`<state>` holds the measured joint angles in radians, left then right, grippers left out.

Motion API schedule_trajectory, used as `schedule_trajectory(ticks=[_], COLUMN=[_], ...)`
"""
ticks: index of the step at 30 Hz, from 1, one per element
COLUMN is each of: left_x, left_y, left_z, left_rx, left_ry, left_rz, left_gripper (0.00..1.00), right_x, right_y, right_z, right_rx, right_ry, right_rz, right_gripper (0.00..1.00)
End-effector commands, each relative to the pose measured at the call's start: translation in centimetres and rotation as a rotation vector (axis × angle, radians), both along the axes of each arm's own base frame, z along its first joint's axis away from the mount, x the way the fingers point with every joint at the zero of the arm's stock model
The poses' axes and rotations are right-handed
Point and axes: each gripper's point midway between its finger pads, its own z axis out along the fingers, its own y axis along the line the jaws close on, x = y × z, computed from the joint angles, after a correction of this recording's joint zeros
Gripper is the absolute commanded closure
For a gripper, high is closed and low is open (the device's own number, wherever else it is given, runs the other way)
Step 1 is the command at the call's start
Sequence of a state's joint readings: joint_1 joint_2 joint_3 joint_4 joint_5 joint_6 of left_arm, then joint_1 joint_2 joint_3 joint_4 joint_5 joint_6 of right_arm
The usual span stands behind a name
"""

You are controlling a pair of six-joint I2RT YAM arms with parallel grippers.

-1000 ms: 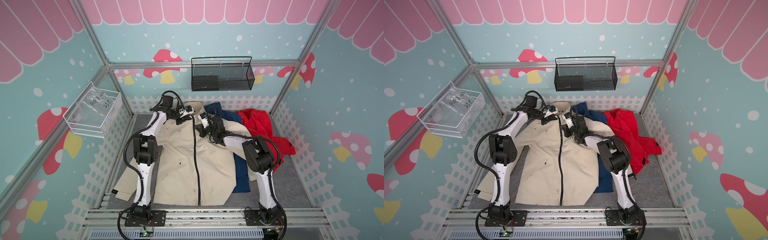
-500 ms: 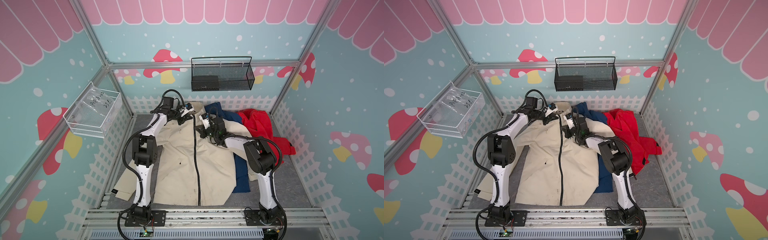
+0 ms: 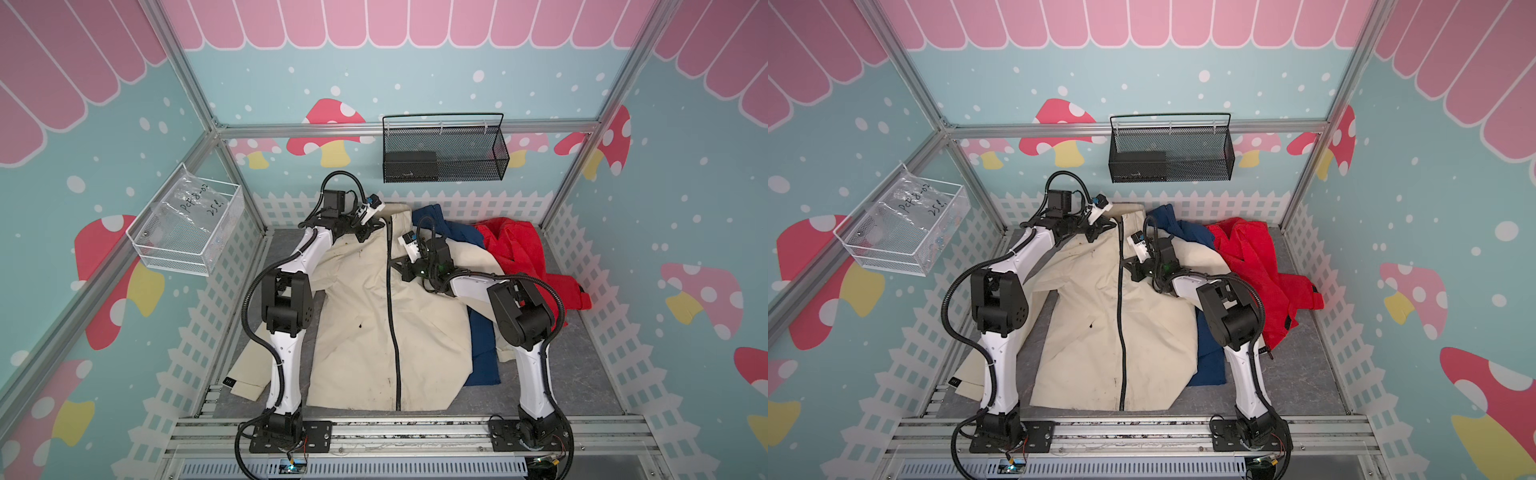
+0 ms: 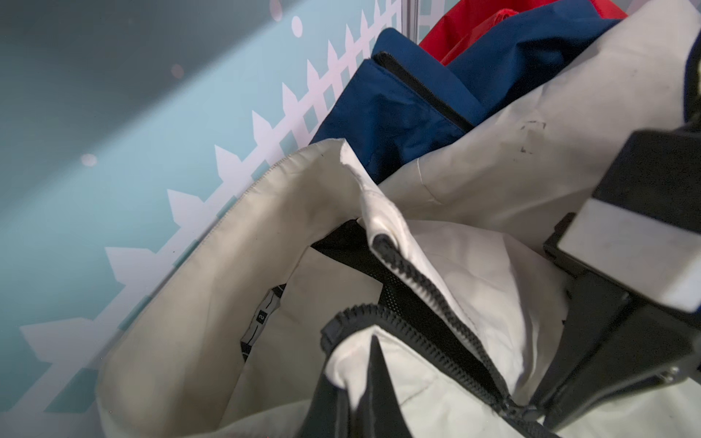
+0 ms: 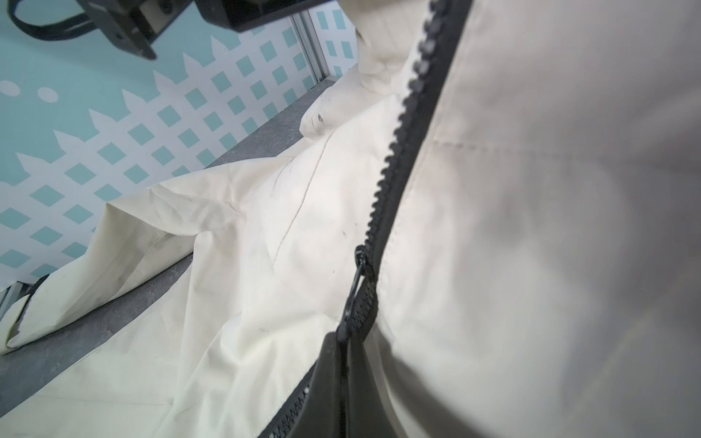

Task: Unzip the jacket
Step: Unzip the zipper on the jacket.

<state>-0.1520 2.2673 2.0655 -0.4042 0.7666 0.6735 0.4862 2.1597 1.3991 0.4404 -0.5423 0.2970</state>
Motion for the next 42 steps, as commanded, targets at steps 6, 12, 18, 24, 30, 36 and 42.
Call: schedule_trajectory(ticks=[6, 12, 18, 24, 30, 36, 42], left_x=[0.9, 0.9, 1.1, 1.3, 1.5, 1.6, 1.7], left_y=[0.9, 0.7, 0.7, 0.7, 0.9, 0.8, 0.9], left_z=[6.0, 5.6, 5.3, 5.0, 5.2, 5.1, 5.1], left_rx=[-0.052, -0.058, -0.059, -0.058, -0.057, -0.061, -0.065], left_ry=[-0.174, -0.166, -0.165, -0.166, -0.177, -0.173, -0.175], left_rz=[0.08, 0.077, 0.084, 0.087, 0.098, 0.101, 0.112], left_gripper=[1.0, 1.0, 1.0, 1.0, 1.0, 1.0, 1.0], right_x=[-2.8, -3.4, -4.0, -4.7, -5.3, -6.0, -6.8], right_y=[0.0, -0.1, -0.2, -0.4, -0.7, -1.0, -1.3], right_z=[-0.6, -0.8, -1.0, -1.7, -2.1, -1.7, -1.5], right_rx=[-0.007, -0.004, -0.007, -0.008, -0.005, 0.003, 0.016], right_ry=[0.081, 0.104, 0.129, 0.174, 0.218, 0.238, 0.284], right_rz=[0.051, 0.057, 0.049, 0.039, 0.03, 0.024, 0.005], right_gripper=[1.0, 1.0, 1.0, 1.0, 1.0, 1.0, 1.0])
